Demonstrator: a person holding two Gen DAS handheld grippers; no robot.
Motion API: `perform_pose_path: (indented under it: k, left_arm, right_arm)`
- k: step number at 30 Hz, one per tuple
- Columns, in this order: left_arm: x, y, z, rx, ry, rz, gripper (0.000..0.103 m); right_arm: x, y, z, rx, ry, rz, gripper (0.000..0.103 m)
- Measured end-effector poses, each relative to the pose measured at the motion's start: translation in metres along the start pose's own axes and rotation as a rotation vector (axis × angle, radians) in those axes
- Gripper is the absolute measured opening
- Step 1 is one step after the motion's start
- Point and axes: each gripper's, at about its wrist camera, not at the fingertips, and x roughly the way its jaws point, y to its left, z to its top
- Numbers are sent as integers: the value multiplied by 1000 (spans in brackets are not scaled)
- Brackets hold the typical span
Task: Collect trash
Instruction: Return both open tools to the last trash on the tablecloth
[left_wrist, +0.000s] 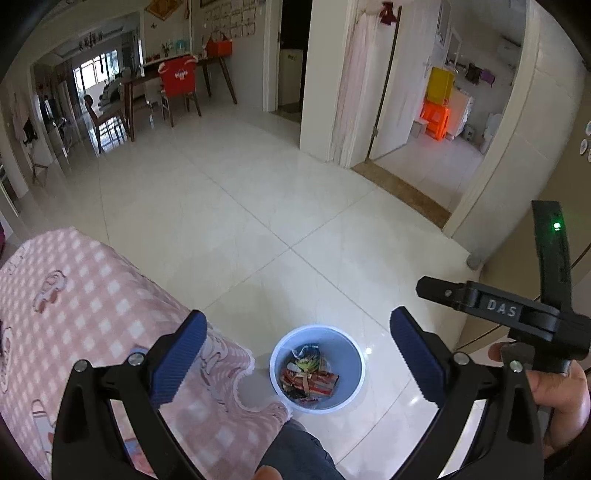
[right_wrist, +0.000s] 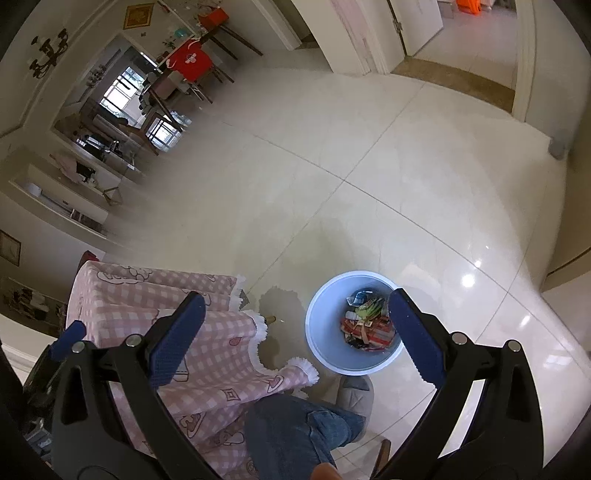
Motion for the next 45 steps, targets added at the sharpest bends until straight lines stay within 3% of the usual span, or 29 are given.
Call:
perform_pose_path:
  k: [6, 12, 22, 31, 40, 45]
  left_arm:
    - [-46, 18, 0, -24, -92, 13, 97]
    - [-98, 52, -5, -66, -192, 70, 97]
    - [-177, 148, -41, -206, -315, 257, 98]
    - [-221, 248, -98, -348, -329, 441, 98]
    - [-246, 379, -169, -574, -292, 602, 97]
    - [-232, 436, -177, -609, -226, 599, 97]
  right_arm:
    - [-25, 45, 2, -75, -53, 24, 97]
    - [-46, 119, -3, -199, -96, 70, 97]
    - [-42, 256, -41, -432, -82, 173, 97]
    - [-7, 368, -103, -657, -4, 254, 97]
    - [37, 442, -153, -807, 77, 278, 97]
    - [73, 478, -174, -862, 122, 269, 97]
